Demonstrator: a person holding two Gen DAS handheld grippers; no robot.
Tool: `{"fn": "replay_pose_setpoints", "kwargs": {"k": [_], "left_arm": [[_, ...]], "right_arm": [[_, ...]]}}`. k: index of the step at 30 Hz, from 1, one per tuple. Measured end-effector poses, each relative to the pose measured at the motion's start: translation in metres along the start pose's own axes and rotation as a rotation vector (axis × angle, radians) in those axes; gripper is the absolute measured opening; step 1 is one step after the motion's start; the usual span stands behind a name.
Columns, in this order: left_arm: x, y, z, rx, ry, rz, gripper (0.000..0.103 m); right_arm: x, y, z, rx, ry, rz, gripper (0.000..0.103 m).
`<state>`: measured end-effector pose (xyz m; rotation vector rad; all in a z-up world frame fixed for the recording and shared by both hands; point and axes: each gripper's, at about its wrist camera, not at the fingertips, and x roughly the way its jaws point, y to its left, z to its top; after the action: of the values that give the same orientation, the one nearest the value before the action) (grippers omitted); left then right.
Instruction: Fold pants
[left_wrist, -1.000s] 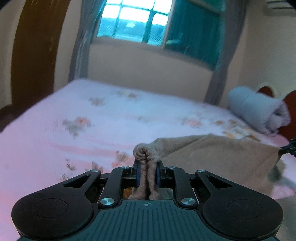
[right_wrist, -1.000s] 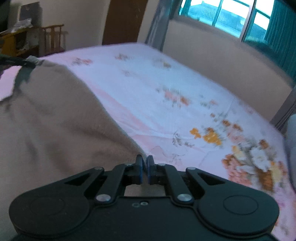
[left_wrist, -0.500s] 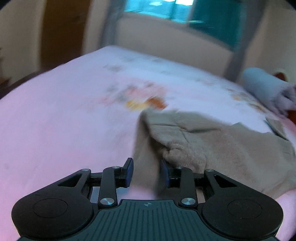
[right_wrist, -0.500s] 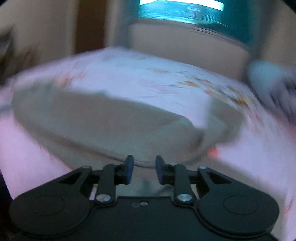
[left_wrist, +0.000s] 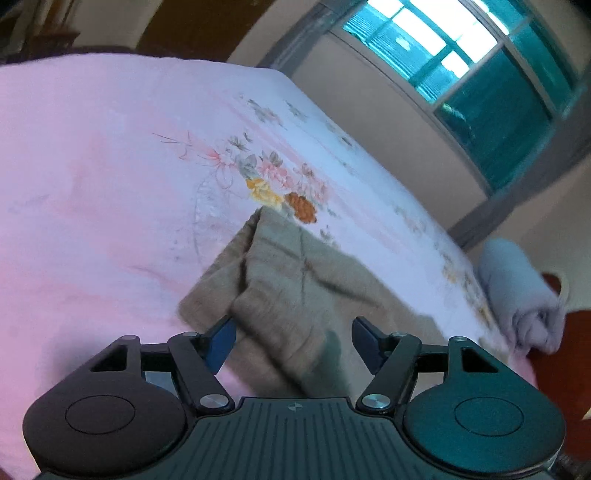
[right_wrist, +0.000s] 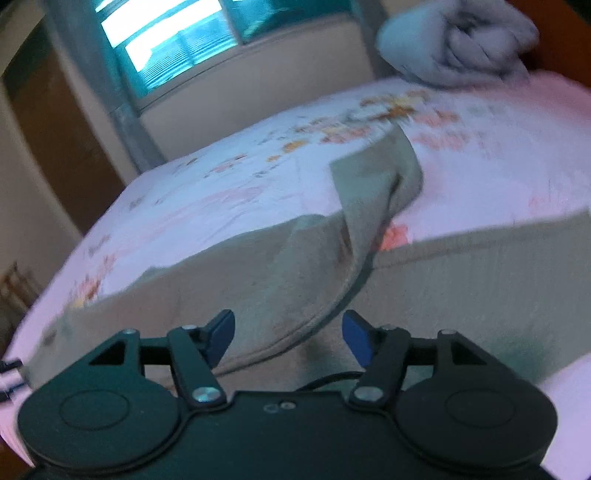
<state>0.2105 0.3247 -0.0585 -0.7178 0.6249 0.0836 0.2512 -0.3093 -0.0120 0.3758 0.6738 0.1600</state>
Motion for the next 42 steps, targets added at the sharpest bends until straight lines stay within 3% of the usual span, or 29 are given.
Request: {"fn": "replay_pose_setpoints", "kwargs": {"k": [3,4,5,6,9,10,11,12,15,18,20,22,24,26,29,34,35,37,40,42], "left_arm": [[0.011,-0.011,0.004,0.019,0.021,0.019,0.068],[0.014,-0.013,0.005,0.04,0.031,0.037,0.061],[0.015,-0.015,0.005,0.057,0.034,0.051,0.045],[0.016,-0.015,0.006,0.061,0.041,0.056,0.035],[0.017,-0.007,0.006,0.037,0.067,0.022,0.028],[0.018,-0.006,0.005,0.037,0.071,0.013,0.026],[0.018,-0.003,0.007,0.02,0.072,-0.007,0.024],[0.016,-0.002,0.009,0.006,0.068,-0.03,0.024],[0.008,-0.007,0.031,-0.003,0.014,-0.124,0.023],[-0.001,-0.016,0.054,0.029,-0.033,-0.171,0.023],[-0.003,-0.01,0.055,0.044,-0.022,-0.175,0.023],[0.008,0.007,0.043,0.049,0.052,-0.119,0.023],[0.026,0.028,0.021,0.043,0.15,-0.055,0.022],[0.025,0.039,0.011,0.001,0.117,-0.085,0.023],[0.027,0.03,0.013,0.017,0.102,-0.065,0.023],[0.019,0.018,0.023,0.081,0.062,-0.084,0.023],[0.022,0.017,0.022,0.091,0.077,-0.059,0.023],[0.031,0.026,0.016,0.073,0.114,-0.032,0.023],[0.028,0.03,0.015,0.043,0.095,-0.045,0.026],[0.02,0.021,0.016,0.084,0.079,-0.022,0.036]], "right_arm": [[0.008,-0.01,-0.005,0.098,0.017,-0.014,0.057],[0.012,-0.013,-0.006,0.12,0.025,-0.018,0.057],[0.017,-0.015,-0.006,0.139,0.034,-0.023,0.057],[0.025,-0.018,-0.006,0.161,0.047,-0.026,0.057],[0.046,-0.027,-0.006,0.244,0.073,-0.039,0.057],[0.052,-0.033,-0.006,0.286,0.077,-0.037,0.048],[0.057,-0.039,-0.006,0.332,0.086,-0.013,0.007],[0.062,-0.044,-0.004,0.375,0.109,0.034,0.0],[0.042,-0.033,0.009,0.337,0.038,0.107,0.0],[-0.001,-0.006,0.022,0.22,-0.067,0.154,0.0],[-0.028,0.003,0.016,0.166,-0.11,0.168,0.0],[-0.033,0.0,-0.003,0.136,-0.087,0.142,0.0],[-0.017,-0.015,-0.034,0.144,0.01,0.08,0.0],[0.002,-0.029,-0.056,0.182,0.105,0.022,0.0],[0.004,-0.037,-0.066,0.233,0.098,0.027,0.0],[-0.008,-0.028,-0.053,0.212,0.048,0.048,0.0],[-0.011,-0.027,-0.053,0.21,0.04,0.053,0.0],[-0.002,-0.03,-0.054,0.199,0.07,0.025,0.0],[0.013,-0.039,-0.063,0.234,0.135,0.005,0.0],[0.003,-0.041,-0.058,0.251,0.114,0.02,0.013]]}}
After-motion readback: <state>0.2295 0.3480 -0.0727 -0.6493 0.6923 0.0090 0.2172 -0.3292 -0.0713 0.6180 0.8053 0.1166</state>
